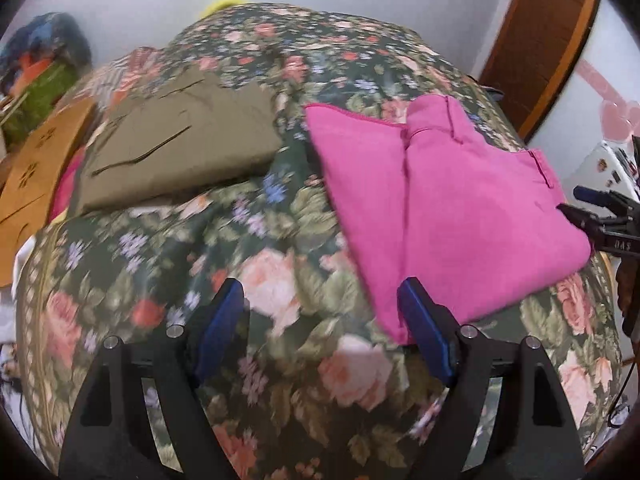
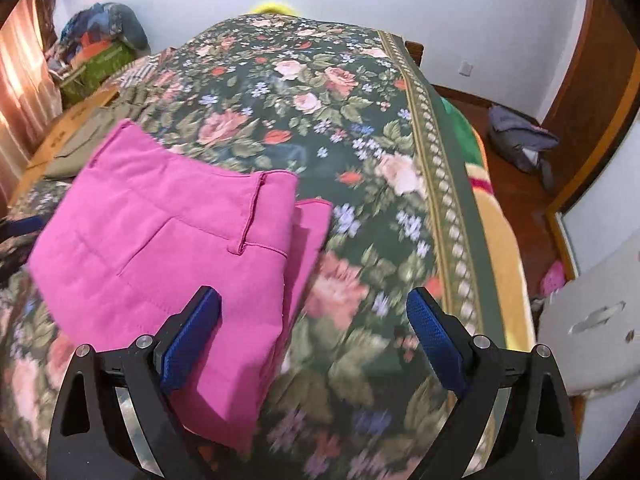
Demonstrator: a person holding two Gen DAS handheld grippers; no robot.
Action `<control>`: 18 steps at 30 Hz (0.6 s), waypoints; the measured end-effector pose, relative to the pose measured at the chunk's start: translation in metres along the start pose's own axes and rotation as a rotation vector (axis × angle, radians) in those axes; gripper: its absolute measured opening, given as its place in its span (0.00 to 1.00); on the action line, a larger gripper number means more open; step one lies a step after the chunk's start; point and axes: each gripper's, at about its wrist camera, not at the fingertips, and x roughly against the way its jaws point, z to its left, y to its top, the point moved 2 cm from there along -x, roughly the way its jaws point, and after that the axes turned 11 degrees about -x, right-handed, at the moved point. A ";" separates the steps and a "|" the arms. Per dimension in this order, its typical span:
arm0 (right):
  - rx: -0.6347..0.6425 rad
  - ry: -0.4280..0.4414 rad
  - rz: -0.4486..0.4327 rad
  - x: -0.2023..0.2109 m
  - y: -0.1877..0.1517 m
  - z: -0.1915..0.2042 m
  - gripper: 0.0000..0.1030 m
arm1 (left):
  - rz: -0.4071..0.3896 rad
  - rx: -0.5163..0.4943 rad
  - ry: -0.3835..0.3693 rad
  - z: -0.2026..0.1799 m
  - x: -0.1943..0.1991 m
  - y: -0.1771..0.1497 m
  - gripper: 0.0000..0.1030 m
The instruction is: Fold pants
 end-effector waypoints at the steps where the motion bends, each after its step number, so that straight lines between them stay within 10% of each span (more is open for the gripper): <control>1: 0.010 -0.010 -0.003 -0.001 0.002 0.000 0.89 | 0.003 0.008 0.005 0.002 0.001 -0.002 0.78; 7: 0.061 -0.006 -0.035 0.008 0.011 0.007 0.72 | -0.015 -0.019 0.063 0.003 0.017 0.005 0.78; 18: 0.006 0.069 -0.108 0.030 0.026 0.008 0.74 | -0.134 -0.094 0.066 -0.033 0.043 0.057 0.88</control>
